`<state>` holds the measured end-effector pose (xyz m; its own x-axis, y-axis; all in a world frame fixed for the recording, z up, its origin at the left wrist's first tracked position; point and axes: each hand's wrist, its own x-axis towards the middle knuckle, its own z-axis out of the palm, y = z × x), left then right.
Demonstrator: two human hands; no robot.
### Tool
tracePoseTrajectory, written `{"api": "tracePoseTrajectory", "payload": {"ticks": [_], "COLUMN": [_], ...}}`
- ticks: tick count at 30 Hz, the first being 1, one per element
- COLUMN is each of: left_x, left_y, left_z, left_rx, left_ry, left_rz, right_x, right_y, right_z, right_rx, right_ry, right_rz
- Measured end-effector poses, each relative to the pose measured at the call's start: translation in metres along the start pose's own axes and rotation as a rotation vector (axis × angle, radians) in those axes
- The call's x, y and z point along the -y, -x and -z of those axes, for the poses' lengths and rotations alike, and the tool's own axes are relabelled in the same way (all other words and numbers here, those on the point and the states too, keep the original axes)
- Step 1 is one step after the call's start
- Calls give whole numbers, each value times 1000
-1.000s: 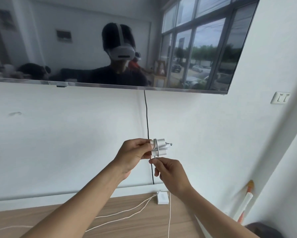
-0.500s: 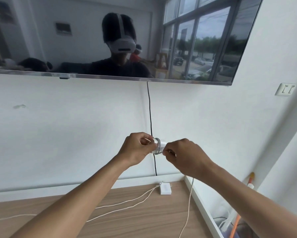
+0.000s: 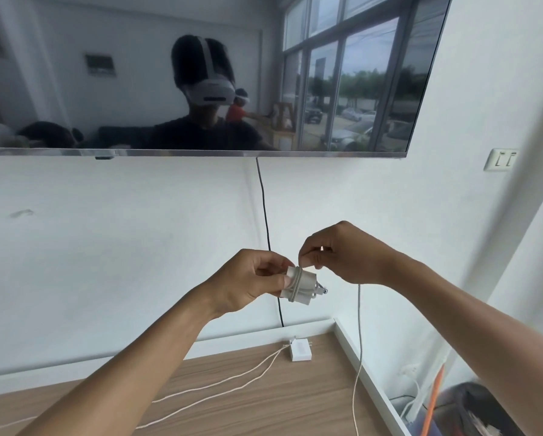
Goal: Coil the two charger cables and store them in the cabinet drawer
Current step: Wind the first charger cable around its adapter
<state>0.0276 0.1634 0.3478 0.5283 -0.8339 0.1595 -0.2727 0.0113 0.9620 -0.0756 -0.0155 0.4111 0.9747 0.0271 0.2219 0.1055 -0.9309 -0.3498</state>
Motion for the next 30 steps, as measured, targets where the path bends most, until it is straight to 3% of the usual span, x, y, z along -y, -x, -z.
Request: {"api": "tracePoseTrajectory", "payload": {"ticks": [8, 11, 15, 20, 24, 30], "left_x": [-20, -22, -17, -5, 5, 11], "left_y": [5, 3, -1, -6, -7, -5], "left_z": [3, 5, 7, 3, 6, 6], "left_rx": [128, 66, -117, -280, -382, -377], "left_ry": [225, 315, 336, 225, 75, -105], "left_rz": [-60, -56, -7, 67, 106, 101], "right_x": [-15, -13, -9, 4, 11, 22], "right_y": [-4, -1, 5, 12, 17, 21], "right_z": [-16, -39, -83, -105, -98, -72], "right_rx": [-19, -39, -158, -288, -215, -155], "right_ry": [-513, -733, -779, -503, -156, 271], "right_rz": [-4, 3, -116, -153, -128, -56]}}
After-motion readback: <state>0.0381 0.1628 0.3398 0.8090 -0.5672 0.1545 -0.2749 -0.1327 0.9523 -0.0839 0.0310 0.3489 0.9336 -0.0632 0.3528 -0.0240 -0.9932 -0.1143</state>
